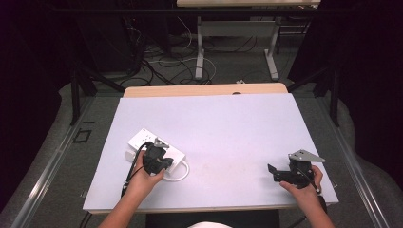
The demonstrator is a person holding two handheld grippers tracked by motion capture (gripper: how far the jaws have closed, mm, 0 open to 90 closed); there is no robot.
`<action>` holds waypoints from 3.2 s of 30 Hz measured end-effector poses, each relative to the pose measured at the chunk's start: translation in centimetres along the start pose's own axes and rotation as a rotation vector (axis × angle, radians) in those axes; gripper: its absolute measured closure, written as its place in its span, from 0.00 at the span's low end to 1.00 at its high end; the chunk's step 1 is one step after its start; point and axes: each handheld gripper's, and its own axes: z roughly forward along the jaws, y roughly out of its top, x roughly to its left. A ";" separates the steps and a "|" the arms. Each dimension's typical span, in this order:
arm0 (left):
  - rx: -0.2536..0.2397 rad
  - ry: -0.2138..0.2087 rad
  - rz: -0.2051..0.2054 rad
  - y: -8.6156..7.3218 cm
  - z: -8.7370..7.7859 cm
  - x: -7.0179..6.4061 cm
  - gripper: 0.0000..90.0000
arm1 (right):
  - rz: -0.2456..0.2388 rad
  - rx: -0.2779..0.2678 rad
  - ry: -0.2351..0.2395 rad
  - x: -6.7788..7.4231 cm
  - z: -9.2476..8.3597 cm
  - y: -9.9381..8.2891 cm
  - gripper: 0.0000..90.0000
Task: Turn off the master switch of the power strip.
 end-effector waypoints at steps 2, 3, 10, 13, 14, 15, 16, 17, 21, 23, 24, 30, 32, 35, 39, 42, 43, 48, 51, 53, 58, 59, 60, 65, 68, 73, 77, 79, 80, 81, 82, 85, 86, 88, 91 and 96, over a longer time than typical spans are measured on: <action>0.000 0.008 -0.001 0.0 0.0 -0.1 1.00 | 0.002 0.001 0.001 0.0 0.0 0.0 0.07; 0.005 0.008 0.005 0.0 0.0 -0.1 1.00 | -0.001 0.001 0.000 0.0 0.0 0.0 0.07; 0.009 0.020 0.009 0.0 0.2 -0.4 1.00 | -0.001 0.004 -0.004 0.1 0.1 0.0 0.07; 0.010 0.020 0.005 -0.1 0.3 -0.4 1.00 | 0.000 0.000 -0.003 0.0 0.1 0.0 0.07; 0.010 0.020 0.005 -0.1 0.3 -0.4 1.00 | 0.000 0.006 0.003 0.0 0.1 0.0 0.07; 0.014 0.018 0.003 -0.1 0.3 -0.4 1.00 | 0.002 0.009 0.000 0.1 0.0 0.0 0.07; 0.015 0.016 -0.004 -0.1 0.4 -0.3 1.00 | -0.004 0.009 0.001 0.0 0.0 0.0 0.07; 0.020 0.017 -0.006 -0.1 0.3 -0.4 1.00 | 0.000 0.005 0.001 0.1 0.1 0.0 0.07; 0.003 0.032 0.002 -0.3 0.3 -0.5 1.00 | 0.001 0.006 0.004 0.1 0.1 0.0 0.07; -0.007 0.022 -0.004 -0.4 0.3 -0.5 1.00 | -0.001 0.004 0.006 0.1 0.0 0.0 0.07; -0.017 0.025 -0.001 -0.3 0.2 -0.5 1.00 | -0.002 0.003 0.005 0.1 0.0 0.0 0.07; -0.024 0.030 -0.005 -0.3 0.1 -0.3 1.00 | -0.003 0.005 -0.003 -0.1 0.0 0.0 0.07; -0.019 0.028 -0.002 -0.3 0.1 -0.2 1.00 | -0.003 0.000 -0.006 0.0 0.0 0.0 0.07; -0.019 0.020 -0.009 -0.3 0.0 -0.2 1.00 | 0.000 0.002 0.002 0.0 0.0 0.0 0.07; -0.027 0.019 -0.016 -0.3 0.0 -0.2 1.00 | 0.001 0.006 0.001 0.0 0.0 0.0 0.07; -0.026 0.019 -0.015 -0.2 0.0 -0.2 1.00 | 0.005 0.008 0.002 0.1 0.0 0.0 0.07; -0.019 0.015 -0.014 -0.2 0.0 -0.2 1.00 | 0.002 0.007 0.002 0.1 0.0 0.0 0.07; -0.030 0.016 -0.015 -0.2 0.0 -0.2 1.00 | 0.003 0.008 0.003 0.1 0.0 0.0 0.07; -0.032 0.016 -0.015 -0.2 0.0 -0.2 1.00 | 0.001 0.003 -0.002 0.1 0.1 0.0 0.07; -0.035 0.014 -0.016 -0.2 0.0 -0.2 1.00 | 0.004 0.008 0.003 0.1 0.1 0.0 0.07; -0.041 0.015 -0.017 -0.2 0.0 -0.1 1.00 | 0.001 0.003 -0.001 0.1 0.1 0.0 0.07; -0.043 0.016 -0.017 -0.2 -0.1 -0.1 1.00 | 0.001 0.003 -0.002 0.1 0.1 0.0 0.07; -0.044 0.014 -0.016 -0.2 -0.1 -0.1 1.00 | 0.001 0.003 -0.002 0.1 0.1 0.0 0.07; -0.058 0.018 -0.016 -0.2 -0.3 0.0 1.00 | 0.002 0.005 0.005 0.0 0.1 0.0 0.07; -0.059 0.019 -0.014 -0.2 -0.4 0.1 1.00 | 0.000 0.003 -0.004 0.0 0.1 0.0 0.07; -0.073 0.015 -0.032 -0.3 -0.5 0.3 0.94 | 0.001 0.001 -0.003 0.0 0.1 0.0 0.07; -0.088 0.014 -0.027 -0.3 -0.7 0.4 0.84 | -0.002 0.000 -0.005 0.0 0.0 0.0 0.07; -0.099 0.019 -0.031 -0.3 -0.8 0.4 0.82 | -0.003 -0.001 -0.006 -0.1 0.0 0.0 0.07; -0.099 0.018 -0.035 -0.3 -0.8 0.5 0.80 | -0.001 0.000 -0.005 0.0 0.0 0.0 0.07; -0.101 0.020 -0.037 -0.3 -0.9 0.5 0.78 | -0.003 -0.001 -0.006 -0.1 0.0 0.0 0.07; -0.112 0.018 -0.040 -0.3 -0.9 0.6 0.75 | -0.003 -0.001 -0.007 -0.1 0.0 0.0 0.07; -0.116 0.012 -0.051 -0.3 -1.0 0.6 0.69 | -0.001 0.005 -0.002 -0.1 0.0 0.0 0.07; -0.118 0.015 -0.050 -0.3 -1.0 0.7 0.67 | 0.000 0.002 0.003 -0.1 0.0 0.0 0.07; -0.125 0.026 -0.058 -0.4 -1.0 0.7 0.61 | -0.001 0.006 -0.002 -0.1 0.0 0.0 0.07; -0.140 0.028 -0.075 -0.5 -1.0 0.8 0.52 | -0.001 0.005 -0.002 -0.1 -0.1 0.0 0.07; -0.158 0.055 -0.085 -0.5 -1.0 0.9 0.38 | 0.000 0.001 0.000 -0.1 0.0 0.0 0.07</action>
